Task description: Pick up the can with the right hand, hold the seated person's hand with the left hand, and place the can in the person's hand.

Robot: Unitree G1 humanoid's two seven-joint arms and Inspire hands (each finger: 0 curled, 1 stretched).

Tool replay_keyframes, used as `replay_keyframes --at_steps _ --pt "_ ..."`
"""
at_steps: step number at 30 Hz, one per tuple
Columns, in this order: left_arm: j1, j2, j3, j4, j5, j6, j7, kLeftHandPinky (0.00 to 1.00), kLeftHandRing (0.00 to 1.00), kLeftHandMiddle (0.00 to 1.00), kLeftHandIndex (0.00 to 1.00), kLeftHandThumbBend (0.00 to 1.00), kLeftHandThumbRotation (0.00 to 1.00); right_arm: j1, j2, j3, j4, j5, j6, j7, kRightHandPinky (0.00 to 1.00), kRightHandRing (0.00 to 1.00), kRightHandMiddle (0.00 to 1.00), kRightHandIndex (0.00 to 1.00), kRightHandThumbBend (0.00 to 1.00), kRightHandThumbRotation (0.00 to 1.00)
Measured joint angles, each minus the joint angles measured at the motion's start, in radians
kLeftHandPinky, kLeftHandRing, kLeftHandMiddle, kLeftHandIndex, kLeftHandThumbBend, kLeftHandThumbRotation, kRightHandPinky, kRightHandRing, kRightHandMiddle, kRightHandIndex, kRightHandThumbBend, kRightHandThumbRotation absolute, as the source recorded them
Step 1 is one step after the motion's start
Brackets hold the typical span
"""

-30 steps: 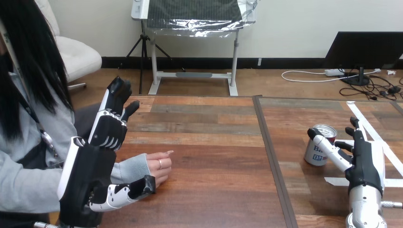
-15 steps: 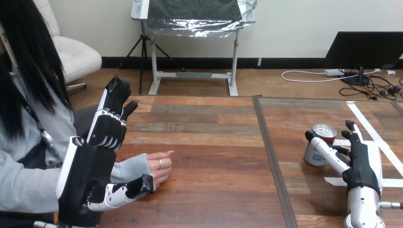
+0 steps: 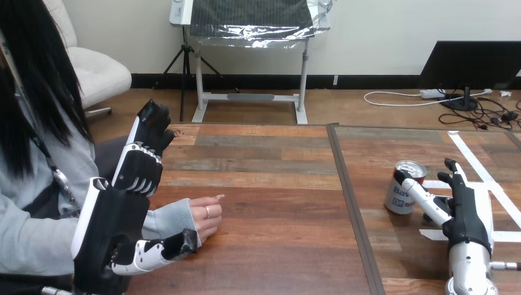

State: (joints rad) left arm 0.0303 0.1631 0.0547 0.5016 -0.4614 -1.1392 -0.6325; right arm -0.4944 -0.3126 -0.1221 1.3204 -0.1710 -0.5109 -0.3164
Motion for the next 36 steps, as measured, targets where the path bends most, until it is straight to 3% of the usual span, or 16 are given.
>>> replay_keyframes --at_steps 18,27,36 --pt "0.001 0.002 0.002 -0.006 -0.038 0.009 -0.042 0.94 1.0 1.0 0.98 1.0 0.51 -0.006 0.002 0.001 0.0 0.003 0.007 0.018 0.61 0.73 0.87 0.95 1.0 0.62" --pt "0.001 0.005 0.003 -0.006 -0.051 0.017 -0.061 0.94 1.0 1.0 0.98 1.0 0.49 -0.007 0.005 0.001 0.0 0.009 0.008 0.027 0.69 0.79 0.88 0.95 1.0 0.61" --pt "0.001 0.007 0.004 -0.007 -0.057 0.024 -0.073 0.94 1.0 1.0 0.98 1.0 0.49 -0.008 0.006 0.004 0.0 0.006 0.008 0.027 0.66 0.74 0.84 0.96 1.0 0.61"
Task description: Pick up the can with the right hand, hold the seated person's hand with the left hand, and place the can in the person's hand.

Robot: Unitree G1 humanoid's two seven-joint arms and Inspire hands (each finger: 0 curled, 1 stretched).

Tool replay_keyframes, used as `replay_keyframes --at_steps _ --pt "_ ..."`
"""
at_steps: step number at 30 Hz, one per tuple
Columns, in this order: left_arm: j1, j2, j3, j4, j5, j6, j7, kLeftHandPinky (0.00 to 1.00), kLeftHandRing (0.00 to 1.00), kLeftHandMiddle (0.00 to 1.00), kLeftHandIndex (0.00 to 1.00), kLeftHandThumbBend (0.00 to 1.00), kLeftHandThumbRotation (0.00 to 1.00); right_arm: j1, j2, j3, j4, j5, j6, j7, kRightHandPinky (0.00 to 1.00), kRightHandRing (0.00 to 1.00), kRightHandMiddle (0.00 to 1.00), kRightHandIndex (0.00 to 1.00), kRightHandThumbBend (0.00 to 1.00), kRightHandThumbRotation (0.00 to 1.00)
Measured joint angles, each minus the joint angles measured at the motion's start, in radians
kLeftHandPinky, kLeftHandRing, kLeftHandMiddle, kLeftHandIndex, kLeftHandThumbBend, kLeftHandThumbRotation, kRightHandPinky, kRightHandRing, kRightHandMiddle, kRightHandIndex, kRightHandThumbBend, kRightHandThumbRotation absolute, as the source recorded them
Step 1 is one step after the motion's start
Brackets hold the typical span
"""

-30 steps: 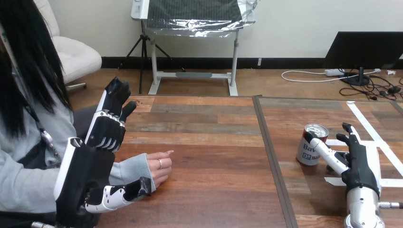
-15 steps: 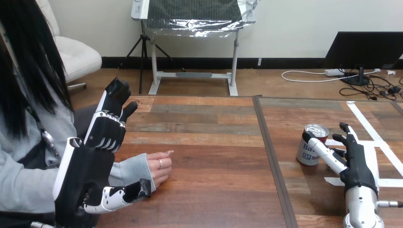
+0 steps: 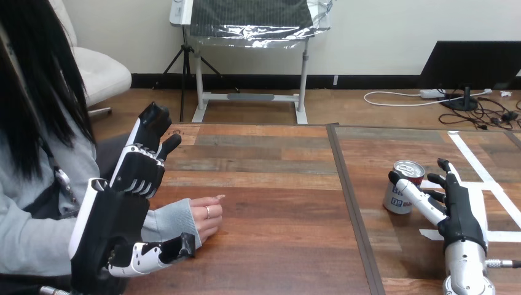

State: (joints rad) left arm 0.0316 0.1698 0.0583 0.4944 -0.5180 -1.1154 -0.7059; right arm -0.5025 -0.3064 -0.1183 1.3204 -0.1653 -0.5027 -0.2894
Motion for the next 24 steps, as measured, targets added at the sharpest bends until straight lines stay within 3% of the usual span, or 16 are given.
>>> replay_keyframes --at_steps 3,6,12,24 --pt "0.0 0.001 0.001 0.0 -0.003 0.002 -0.006 0.95 1.0 1.0 0.99 1.0 0.49 -0.001 0.0 0.004 0.0 -0.005 0.0 -0.003 0.67 0.76 0.83 0.96 1.0 0.62" --pt "0.0 0.003 0.001 0.0 -0.004 0.003 -0.011 0.95 1.0 1.0 0.99 1.0 0.49 -0.002 0.0 0.006 0.0 -0.008 0.0 -0.005 0.57 0.68 0.8 0.96 1.0 0.62" --pt "0.0 0.003 0.003 -0.001 -0.004 0.006 -0.015 0.95 1.0 1.0 0.98 1.0 0.49 -0.006 0.003 0.005 0.0 -0.006 0.0 -0.002 0.5 0.64 0.77 0.96 1.0 0.6" --pt "0.0 0.003 0.011 -0.001 -0.003 0.006 -0.017 0.94 1.0 1.0 0.98 1.0 0.49 -0.017 0.006 -0.004 0.0 0.01 -0.003 0.021 0.59 0.72 0.86 0.97 1.0 0.58"
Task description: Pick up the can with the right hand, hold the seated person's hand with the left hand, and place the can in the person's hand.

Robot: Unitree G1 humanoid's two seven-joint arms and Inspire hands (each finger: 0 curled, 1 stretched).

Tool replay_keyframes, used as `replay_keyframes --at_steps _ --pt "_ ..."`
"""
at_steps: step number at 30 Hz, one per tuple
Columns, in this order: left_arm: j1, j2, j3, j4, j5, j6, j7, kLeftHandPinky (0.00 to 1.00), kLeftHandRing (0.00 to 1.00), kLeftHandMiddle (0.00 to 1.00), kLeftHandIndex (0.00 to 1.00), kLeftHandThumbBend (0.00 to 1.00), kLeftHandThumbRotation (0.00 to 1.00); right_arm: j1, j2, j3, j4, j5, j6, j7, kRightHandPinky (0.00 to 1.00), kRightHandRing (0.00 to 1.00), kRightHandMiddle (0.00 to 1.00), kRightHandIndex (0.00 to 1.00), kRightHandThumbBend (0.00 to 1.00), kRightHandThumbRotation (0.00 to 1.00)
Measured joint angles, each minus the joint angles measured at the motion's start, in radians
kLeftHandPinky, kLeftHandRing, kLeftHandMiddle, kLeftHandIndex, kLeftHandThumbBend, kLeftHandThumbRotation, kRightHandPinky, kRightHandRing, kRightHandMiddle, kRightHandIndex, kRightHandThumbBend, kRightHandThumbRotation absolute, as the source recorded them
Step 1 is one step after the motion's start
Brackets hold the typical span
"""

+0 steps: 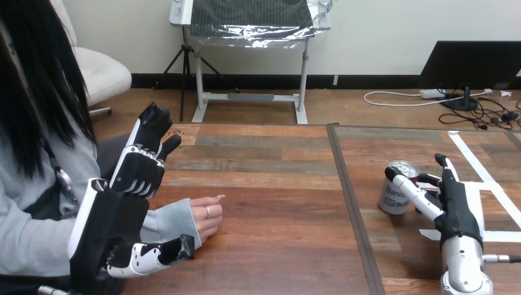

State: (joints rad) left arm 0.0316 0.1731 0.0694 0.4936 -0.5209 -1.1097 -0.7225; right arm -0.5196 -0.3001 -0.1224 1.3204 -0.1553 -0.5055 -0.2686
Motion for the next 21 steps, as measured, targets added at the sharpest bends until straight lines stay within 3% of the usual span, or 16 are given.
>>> replay_keyframes --at_steps 3,8,21 --pt "0.0 0.0 0.003 0.0 -0.001 0.0 -0.002 0.94 1.0 1.0 0.98 1.0 0.49 0.0 0.002 -0.001 0.0 0.001 -0.002 0.003 0.61 0.73 0.87 0.97 1.0 0.58" --pt "0.0 0.001 0.008 0.0 -0.002 0.003 -0.006 0.94 1.0 1.0 0.98 1.0 0.49 0.0 0.005 -0.001 0.0 0.0 -0.002 0.002 0.72 0.82 0.89 0.97 1.0 0.58" --pt "-0.001 0.001 0.025 0.0 -0.002 0.007 -0.015 0.93 1.0 1.0 0.98 1.0 0.51 0.0 0.022 -0.01 0.0 0.008 -0.008 0.007 0.81 0.89 0.93 0.98 1.0 0.58"
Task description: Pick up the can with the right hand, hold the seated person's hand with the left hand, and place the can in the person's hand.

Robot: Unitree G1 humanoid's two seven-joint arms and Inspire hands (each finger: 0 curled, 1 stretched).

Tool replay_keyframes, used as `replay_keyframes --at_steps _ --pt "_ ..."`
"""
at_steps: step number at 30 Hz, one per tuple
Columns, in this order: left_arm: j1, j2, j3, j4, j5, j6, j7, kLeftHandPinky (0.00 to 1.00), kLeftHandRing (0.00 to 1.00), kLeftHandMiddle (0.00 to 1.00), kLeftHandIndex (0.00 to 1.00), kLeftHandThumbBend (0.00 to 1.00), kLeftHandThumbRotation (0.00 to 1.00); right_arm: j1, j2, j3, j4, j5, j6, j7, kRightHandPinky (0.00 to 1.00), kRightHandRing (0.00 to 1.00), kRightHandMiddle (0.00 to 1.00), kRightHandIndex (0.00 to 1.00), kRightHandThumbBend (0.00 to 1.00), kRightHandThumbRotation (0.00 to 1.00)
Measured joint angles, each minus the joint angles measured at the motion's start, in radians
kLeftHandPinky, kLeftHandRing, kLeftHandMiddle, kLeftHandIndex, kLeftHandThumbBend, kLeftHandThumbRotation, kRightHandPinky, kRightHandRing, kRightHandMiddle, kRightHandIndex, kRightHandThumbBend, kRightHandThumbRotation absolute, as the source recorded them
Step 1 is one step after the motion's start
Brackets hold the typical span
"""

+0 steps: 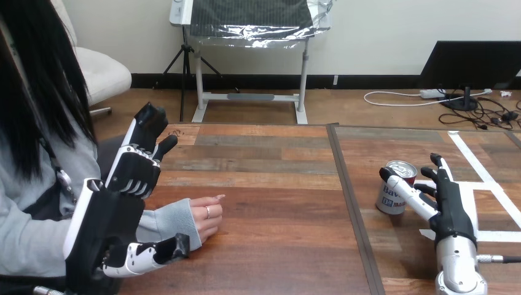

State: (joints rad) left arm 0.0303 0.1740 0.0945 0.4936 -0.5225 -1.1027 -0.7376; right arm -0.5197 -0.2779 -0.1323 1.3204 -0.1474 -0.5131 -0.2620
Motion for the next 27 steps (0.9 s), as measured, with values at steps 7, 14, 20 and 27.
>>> replay_keyframes --at_steps 7,14,20,27 --pt "-0.001 0.0 0.003 0.0 -0.004 0.003 -0.006 0.93 1.0 1.0 0.98 1.0 0.5 0.0 0.002 -0.002 0.0 0.01 -0.003 0.003 0.76 0.86 0.93 0.98 1.0 0.59" --pt "-0.002 -0.002 0.003 0.0 -0.01 0.007 -0.012 0.93 1.0 1.0 0.98 1.0 0.5 0.0 0.002 -0.002 0.0 0.011 -0.013 -0.011 0.81 0.89 0.95 0.98 1.0 0.6" --pt "-0.003 -0.002 0.004 0.0 -0.01 0.007 -0.013 0.92 1.0 1.0 0.99 1.0 0.51 0.0 0.001 -0.002 0.0 0.012 -0.027 -0.017 0.86 0.91 0.95 0.99 1.0 0.6" --pt "-0.003 -0.002 0.005 0.0 -0.011 0.007 -0.013 0.93 1.0 1.0 0.99 1.0 0.52 0.0 0.001 0.0 0.0 0.008 -0.043 -0.037 0.84 0.9 0.93 0.99 1.0 0.64"
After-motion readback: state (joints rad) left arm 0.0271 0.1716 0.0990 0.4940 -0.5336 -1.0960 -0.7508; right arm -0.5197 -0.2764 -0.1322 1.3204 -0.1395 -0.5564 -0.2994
